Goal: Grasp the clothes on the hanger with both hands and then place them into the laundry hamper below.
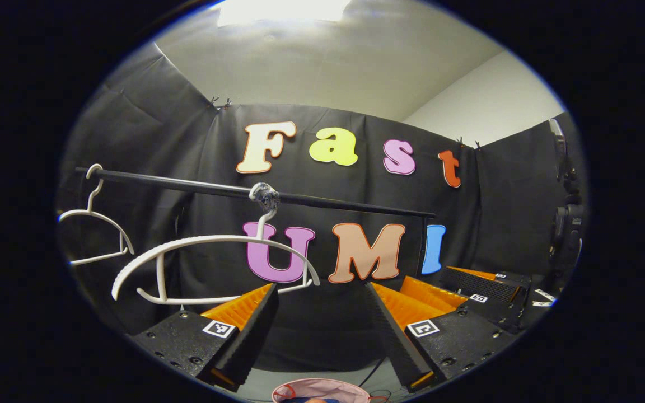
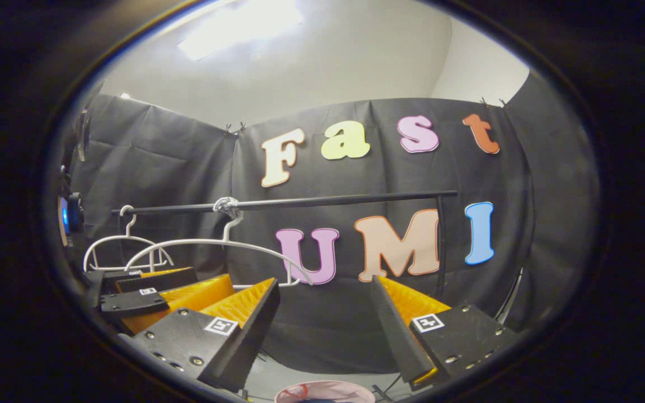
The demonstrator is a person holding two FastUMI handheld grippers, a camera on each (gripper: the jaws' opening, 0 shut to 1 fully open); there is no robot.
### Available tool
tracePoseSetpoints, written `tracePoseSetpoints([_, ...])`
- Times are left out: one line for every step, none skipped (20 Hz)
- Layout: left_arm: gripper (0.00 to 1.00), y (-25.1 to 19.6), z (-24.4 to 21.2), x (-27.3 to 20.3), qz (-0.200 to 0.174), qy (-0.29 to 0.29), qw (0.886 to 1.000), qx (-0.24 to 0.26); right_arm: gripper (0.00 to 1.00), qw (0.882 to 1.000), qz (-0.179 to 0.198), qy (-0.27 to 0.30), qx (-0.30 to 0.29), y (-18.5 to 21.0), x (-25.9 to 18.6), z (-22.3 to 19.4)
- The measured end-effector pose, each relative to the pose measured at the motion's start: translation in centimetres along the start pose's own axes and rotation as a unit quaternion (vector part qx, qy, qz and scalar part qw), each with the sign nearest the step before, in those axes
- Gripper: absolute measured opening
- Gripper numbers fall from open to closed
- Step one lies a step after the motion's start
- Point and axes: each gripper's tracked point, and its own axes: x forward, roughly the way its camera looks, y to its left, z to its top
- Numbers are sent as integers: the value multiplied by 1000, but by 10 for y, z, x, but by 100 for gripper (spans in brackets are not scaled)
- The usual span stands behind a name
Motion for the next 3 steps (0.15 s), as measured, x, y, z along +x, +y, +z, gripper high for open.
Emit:
tracePoseSetpoints([96, -1, 3, 0, 2, -3, 1000, 3, 94, 1000, -1, -2, 1, -3, 0, 2])
tracePoseSetpoints([98, -3, 7, -1, 2, -6, 1000, 6, 97, 1000, -4, -5, 2, -5, -2, 5])
tracePoseSetpoints([96, -6, 9, 0, 2, -8, 1000, 9, 94, 1000, -5, -6, 1, -9, -4, 7])
